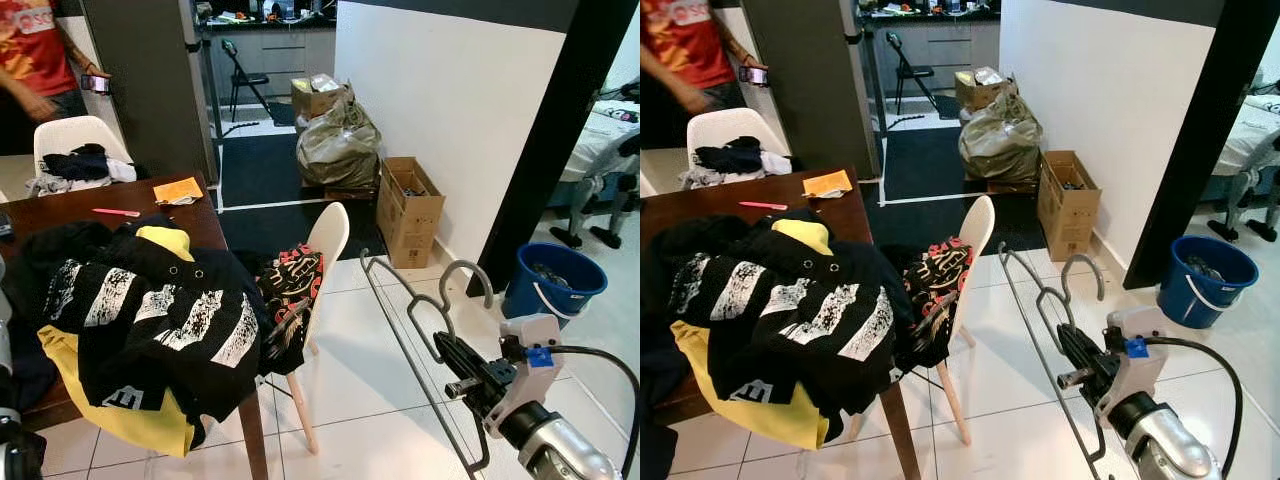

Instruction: Hang hanger

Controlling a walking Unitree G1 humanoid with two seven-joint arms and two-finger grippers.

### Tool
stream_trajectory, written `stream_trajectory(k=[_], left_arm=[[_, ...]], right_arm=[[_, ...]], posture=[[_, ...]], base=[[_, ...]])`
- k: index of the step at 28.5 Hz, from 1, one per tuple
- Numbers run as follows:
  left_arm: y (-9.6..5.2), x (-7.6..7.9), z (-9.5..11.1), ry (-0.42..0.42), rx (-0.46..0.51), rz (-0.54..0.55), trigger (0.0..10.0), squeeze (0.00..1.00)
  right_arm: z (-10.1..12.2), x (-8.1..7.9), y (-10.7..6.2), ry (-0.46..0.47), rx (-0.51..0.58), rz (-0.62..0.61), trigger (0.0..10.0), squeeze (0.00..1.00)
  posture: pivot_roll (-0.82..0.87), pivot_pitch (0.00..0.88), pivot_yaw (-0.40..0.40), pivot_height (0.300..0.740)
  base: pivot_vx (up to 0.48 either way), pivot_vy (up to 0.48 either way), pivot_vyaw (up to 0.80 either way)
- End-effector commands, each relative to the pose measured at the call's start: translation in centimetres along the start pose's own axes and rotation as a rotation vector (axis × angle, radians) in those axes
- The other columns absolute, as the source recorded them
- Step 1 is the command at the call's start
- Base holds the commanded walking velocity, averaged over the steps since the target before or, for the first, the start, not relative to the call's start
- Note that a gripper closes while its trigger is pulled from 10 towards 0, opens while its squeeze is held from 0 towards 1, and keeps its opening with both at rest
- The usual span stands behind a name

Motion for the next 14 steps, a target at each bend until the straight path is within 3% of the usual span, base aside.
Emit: stream_trajectory(k=[1, 4, 5, 7, 8, 9, 10, 11, 13, 14], left_arm=[[0.2, -0.7, 1.9, 0.044, 0.079, 0.010, 10.0, 0.00], [0.1, -0.7, 3.2, 0.033, 0.139, -0.015, 10.0, 0.00], [-0.5, 0.6, 4.8, -0.031, 0.216, -0.104, 10.0, 0.00], [-0.5, 0.6, 4.8, -0.031, 0.216, -0.104, 10.0, 0.00], [-1.8, 2.4, 6.8, -0.085, 0.312, -0.221, 10.0, 0.00], [-1.8, 2.4, 6.8, -0.085, 0.312, -0.221, 10.0, 0.00], [-4.0, 4.7, 8.3, -0.107, 0.389, -0.334, 10.0, 0.00], [-4.0, 4.7, 8.3, -0.107, 0.389, -0.334, 10.0, 0.00], [-7.6, 7.7, 8.6, -0.070, 0.434, -0.438, 10.0, 0.00], [-8.5, 8.3, 7.8, -0.032, 0.421, -0.440, 10.0, 0.00]], right_arm=[[0.5, -0.2, 0.0, 0.006, 0.019, 0.006, 10.0, 0.00], [0.6, -0.1, -0.1, 0.006, 0.020, 0.005, 10.0, 0.00], [0.7, -0.1, -0.1, 0.014, 0.029, 0.000, 10.0, 0.00], [0.7, -0.1, -0.1, 0.014, 0.029, 0.000, 10.0, 0.00], [0.9, 0.1, -0.1, 0.031, 0.044, -0.006, 10.0, 0.00], [0.9, 0.1, -0.1, 0.031, 0.044, -0.006, 10.0, 0.00], [1.2, 0.2, -0.1, 0.053, 0.063, -0.013, 10.0, 0.00], [1.2, 0.2, -0.1, 0.053, 0.063, -0.013, 10.0, 0.00], [1.6, 0.4, 0.0, 0.076, 0.084, -0.024, 10.0, 0.00], [1.6, 0.5, 0.0, 0.080, 0.088, -0.029, 10.0, 0.00]], posture=[[-0.08, 0.000, 0.012, 0.740], [-0.08, 0.000, 0.013, 0.740], [-0.08, 0.000, 0.014, 0.740], [-0.08, 0.000, 0.014, 0.740], [-0.08, 0.000, 0.015, 0.740], [-0.08, 0.000, 0.015, 0.740], [-0.07, 0.000, 0.015, 0.740], [-0.07, 0.000, 0.015, 0.740], [-0.07, 0.000, 0.016, 0.740], [-0.07, 0.000, 0.016, 0.740]], base=[[0.000, 0.000, 0.00], [0.000, 0.000, 0.00], [0.000, 0.000, 0.00], [0.000, 0.000, 0.00], [0.000, 0.000, 0.00], [0.000, 0.000, 0.00], [0.000, 0.000, 0.00], [0.000, 0.000, 0.00], [0.000, 0.000, 0.00], [0.000, 0.000, 0.00]])
Point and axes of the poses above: a point about 5 cm out from each wrist's last joint towards the gripper, its own y axis pointing out of the wrist towards the gripper, its own z axis along the axis of the wrist's last joint, x = y × z, the point moved 3 cm from there along y, pointing out of the wrist towards the gripper, and after that the axes turned 9 degrees about y, right-handed, at the moved point
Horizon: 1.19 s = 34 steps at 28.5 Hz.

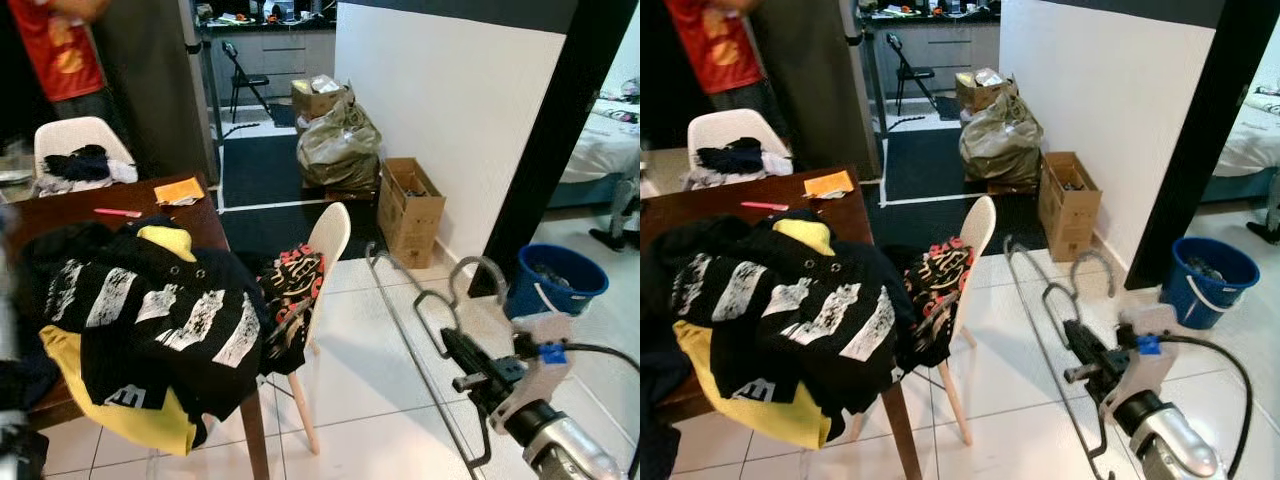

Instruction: Hang hanger

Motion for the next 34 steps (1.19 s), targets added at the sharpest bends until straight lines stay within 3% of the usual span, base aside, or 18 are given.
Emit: stream_trajectory(k=[1, 5, 9, 26, 34], left_arm=[[-0.9, 1.4, -0.6, 0.046, -0.041, -0.032, 10.0, 0.00], [-4.7, 2.7, -5.7, 0.066, -0.264, 0.027, 10.0, 0.00], [-6.3, 2.9, -7.0, 0.092, -0.305, 0.022, 10.0, 0.00], [-5.6, 2.8, -5.6, 0.109, -0.283, 0.012, 10.0, 0.00], [-5.8, 3.9, -5.8, 0.079, -0.294, -0.012, 10.0, 0.00]], right_arm=[[0.5, 0.1, -0.1, 0.012, 0.018, -0.010, 10.0, 0.00], [0.7, 0.1, 0.3, -0.020, 0.020, -0.012, 10.0, 0.00], [0.9, 0.1, 0.4, -0.023, 0.032, -0.006, 10.0, 0.00], [0.9, 0.0, 0.5, 0.015, 0.033, -0.002, 10.0, 0.00], [0.9, 0.3, 0.6, 0.023, 0.026, -0.005, 10.0, 0.00]], posture=[[-0.07, 0.000, 0.016, 0.740], [-0.04, 0.000, 0.008, 0.740], [-0.03, 0.000, 0.004, 0.740], [-0.03, 0.000, 0.008, 0.740], [-0.04, 0.000, -0.001, 0.740]], base=[[0.000, 0.000, 0.00], [0.000, 0.000, 0.20], [0.000, 0.000, 0.80], [0.000, 0.000, 0.80], [0.000, 0.000, 0.11]])
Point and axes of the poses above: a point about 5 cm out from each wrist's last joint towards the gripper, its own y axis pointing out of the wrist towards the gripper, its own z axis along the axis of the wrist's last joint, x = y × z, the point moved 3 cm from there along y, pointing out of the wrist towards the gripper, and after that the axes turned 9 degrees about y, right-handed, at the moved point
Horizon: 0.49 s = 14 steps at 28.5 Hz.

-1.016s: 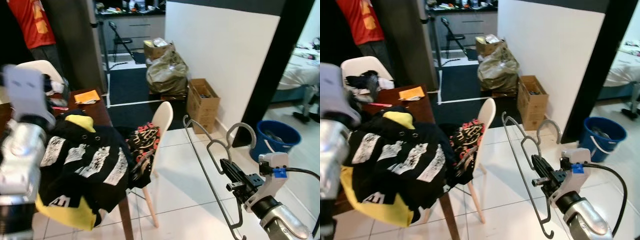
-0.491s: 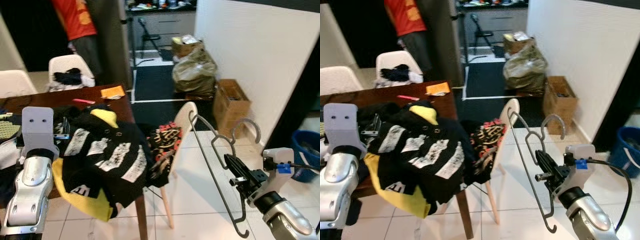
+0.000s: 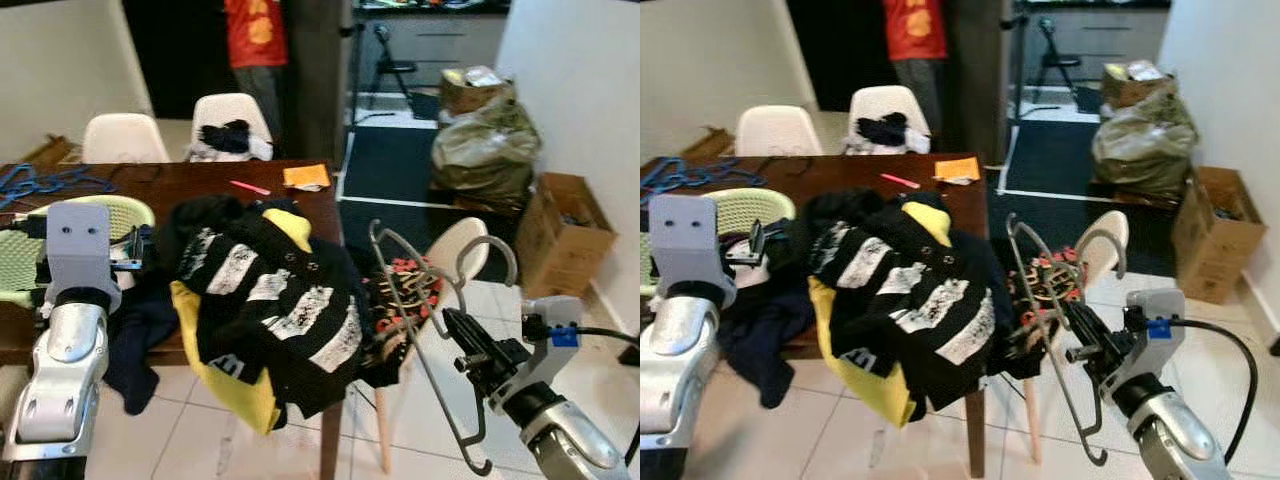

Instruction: Hang hanger

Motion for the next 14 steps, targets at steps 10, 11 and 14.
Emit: stream_trajectory(k=[10, 11, 14], left_arm=[[-0.2, 1.3, -0.5, -0.018, -0.040, -0.042, 10.0, 0.00], [-0.2, 1.3, -0.5, -0.018, -0.040, -0.042, 10.0, 0.00], [-0.1, 1.6, -0.5, -0.023, -0.039, -0.054, 10.0, 0.00]], right_arm=[[-0.3, 0.3, -0.1, 0.025, -0.018, -0.010, 10.0, 0.00], [-0.3, 0.3, -0.1, 0.025, -0.018, -0.010, 10.0, 0.00], [-0.3, 0.4, 0.0, 0.026, -0.017, -0.011, 10.0, 0.00]], posture=[[-0.05, 0.000, 0.005, 0.740], [-0.05, 0.000, 0.005, 0.740], [-0.05, 0.000, 0.005, 0.740]], base=[[0.000, 0.000, 0.00], [0.000, 0.000, 0.00], [0.000, 0.000, 0.00]])
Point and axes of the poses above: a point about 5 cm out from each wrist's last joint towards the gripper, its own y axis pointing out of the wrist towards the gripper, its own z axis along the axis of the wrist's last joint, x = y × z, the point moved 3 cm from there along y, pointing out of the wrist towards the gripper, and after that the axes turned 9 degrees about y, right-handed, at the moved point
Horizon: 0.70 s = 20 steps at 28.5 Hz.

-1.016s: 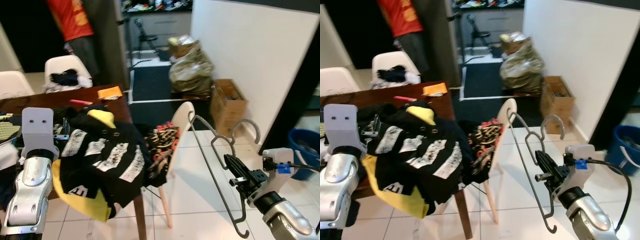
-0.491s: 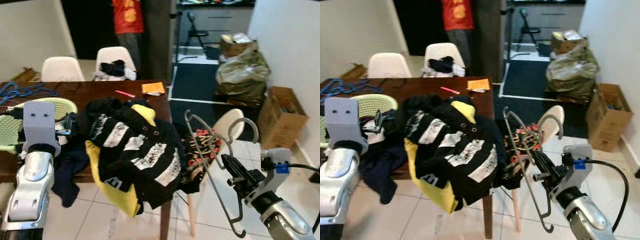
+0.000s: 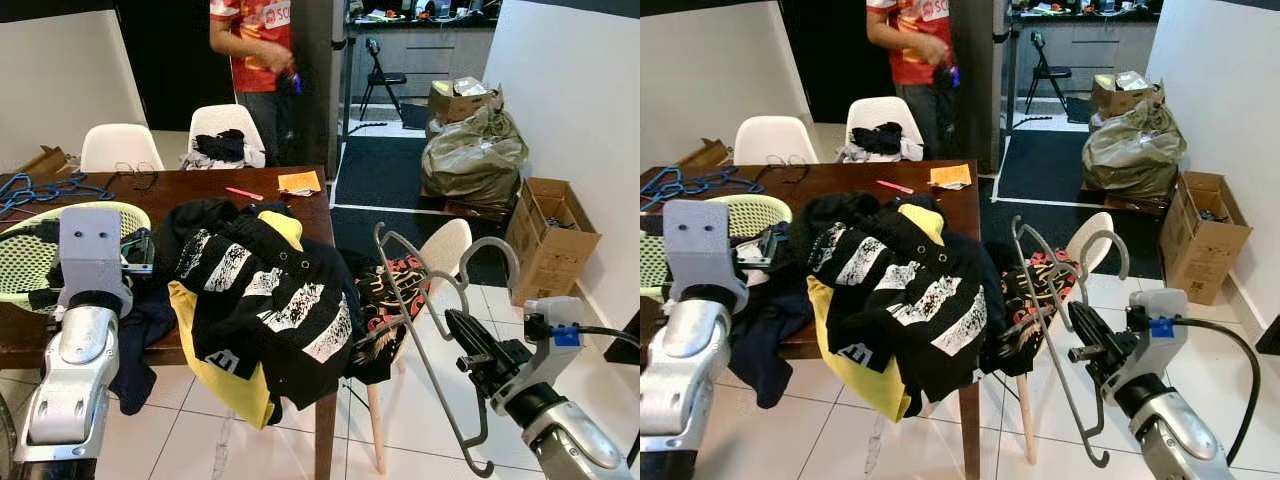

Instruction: Hang hanger

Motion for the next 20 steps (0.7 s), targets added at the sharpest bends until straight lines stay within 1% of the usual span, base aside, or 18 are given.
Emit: stream_trajectory(k=[1, 5, 20], left_arm=[[0.1, 0.8, -0.3, -0.002, -0.020, -0.026, 10.0, 0.00], [0.1, 1.2, -0.1, -0.013, -0.019, -0.042, 10.0, 0.00], [0.1, 2.0, 0.0, -0.026, -0.022, -0.069, 10.0, 0.00]], right_arm=[[-0.1, 0.2, 0.0, 0.016, -0.006, -0.006, 10.0, 0.00], [-0.1, 0.2, 0.0, 0.018, -0.005, -0.008, 10.0, 0.00], [-0.1, 0.2, 0.0, 0.021, -0.004, -0.009, 10.0, 0.00]], posture=[[-0.05, 0.000, 0.009, 0.740], [-0.05, 0.000, 0.010, 0.740], [-0.05, 0.000, 0.017, 0.740]], base=[[0.000, 0.000, 0.00], [0.000, 0.000, 0.00], [0.000, 0.000, 0.00]])
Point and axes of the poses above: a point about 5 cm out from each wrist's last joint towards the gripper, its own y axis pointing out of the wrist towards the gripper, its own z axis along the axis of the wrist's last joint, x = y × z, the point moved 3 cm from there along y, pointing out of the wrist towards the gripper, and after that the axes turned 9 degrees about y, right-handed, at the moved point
